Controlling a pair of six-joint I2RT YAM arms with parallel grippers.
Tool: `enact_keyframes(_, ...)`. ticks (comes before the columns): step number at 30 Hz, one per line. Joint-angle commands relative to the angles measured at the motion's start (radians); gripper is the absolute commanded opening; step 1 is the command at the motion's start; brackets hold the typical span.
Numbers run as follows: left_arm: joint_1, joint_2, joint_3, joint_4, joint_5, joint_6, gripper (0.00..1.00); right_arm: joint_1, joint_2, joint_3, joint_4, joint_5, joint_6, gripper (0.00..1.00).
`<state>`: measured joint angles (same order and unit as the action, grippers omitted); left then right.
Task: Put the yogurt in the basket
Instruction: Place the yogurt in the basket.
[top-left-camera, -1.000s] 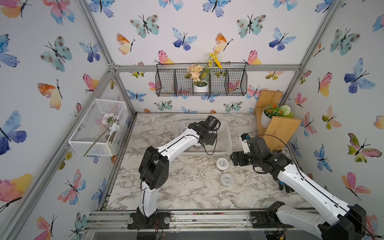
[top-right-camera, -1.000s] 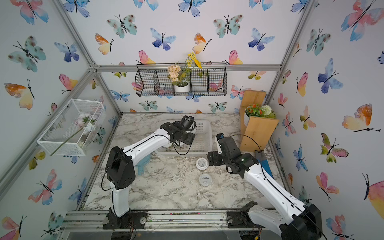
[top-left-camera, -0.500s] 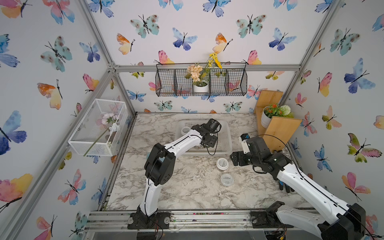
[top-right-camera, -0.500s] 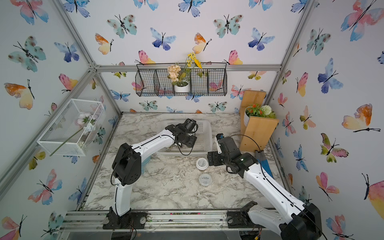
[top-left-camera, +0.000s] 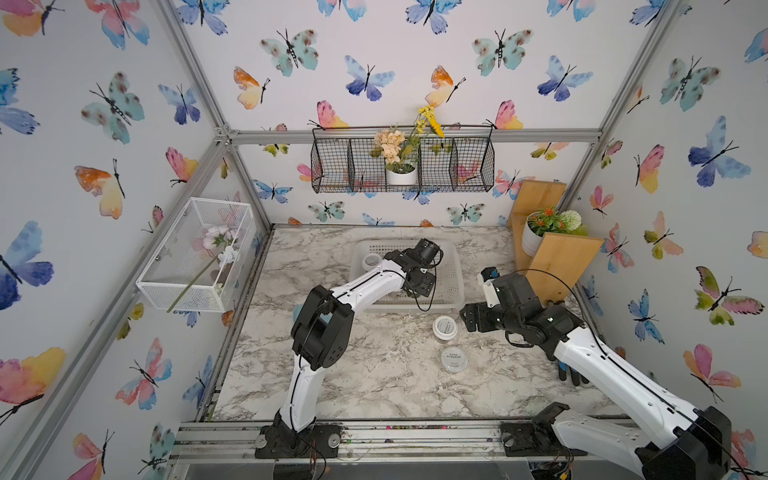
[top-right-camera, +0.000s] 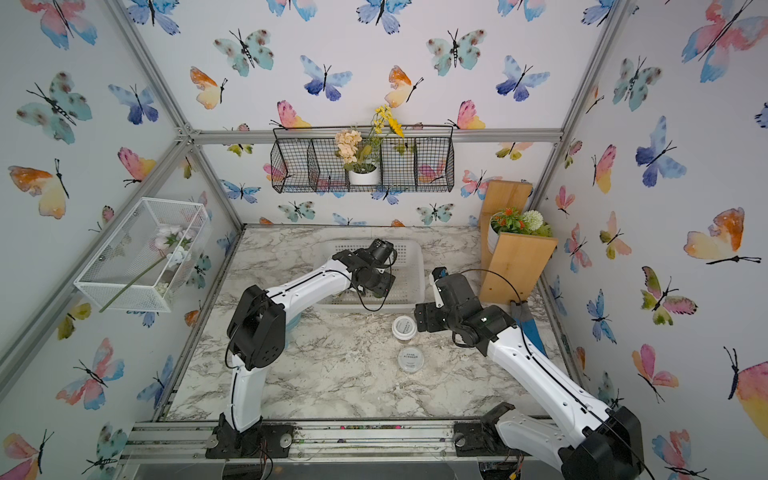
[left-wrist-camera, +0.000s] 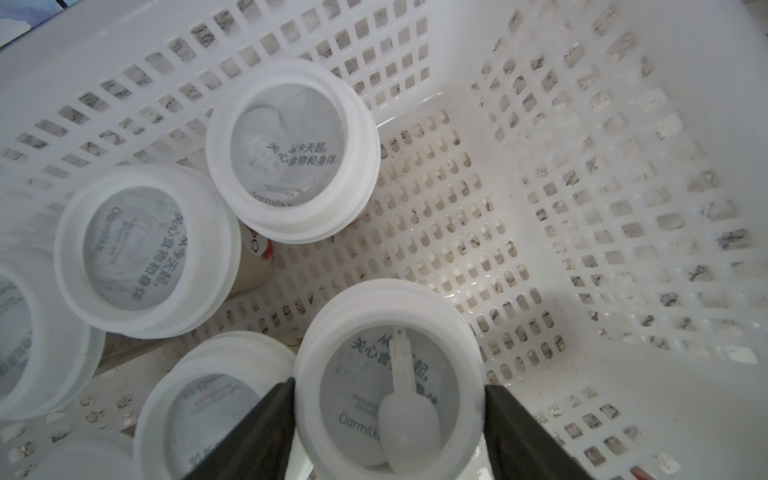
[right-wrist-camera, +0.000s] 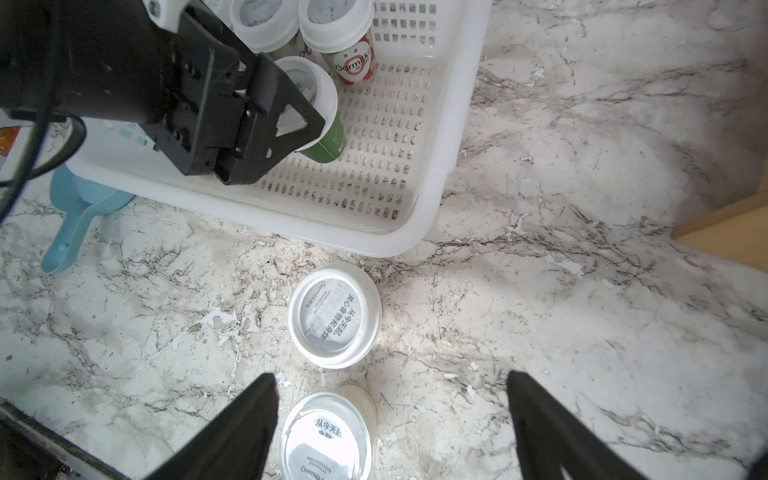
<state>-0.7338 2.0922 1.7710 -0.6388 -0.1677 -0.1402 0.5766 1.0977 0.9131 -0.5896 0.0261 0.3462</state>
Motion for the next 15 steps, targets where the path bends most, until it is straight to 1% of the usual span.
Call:
enact_keyframes(1, 0.004, 0.017, 0.031, 0.006, 0.051, 0.005, 0.75, -0.001, 0.007, -0.010, 0.011, -0.006, -0.012, 0.89)
enact_keyframes(9, 0.004, 0.025, 0.039, 0.017, 0.060, 0.000, 0.78, -0.001, 0.008, -0.010, 0.011, -0.006, -0.012, 0.89)
enact_keyframes(15, 0.004, 0.029, 0.044, 0.025, 0.066, -0.001, 0.77, -0.001, 0.009, -0.010, 0.011, -0.003, -0.012, 0.89)
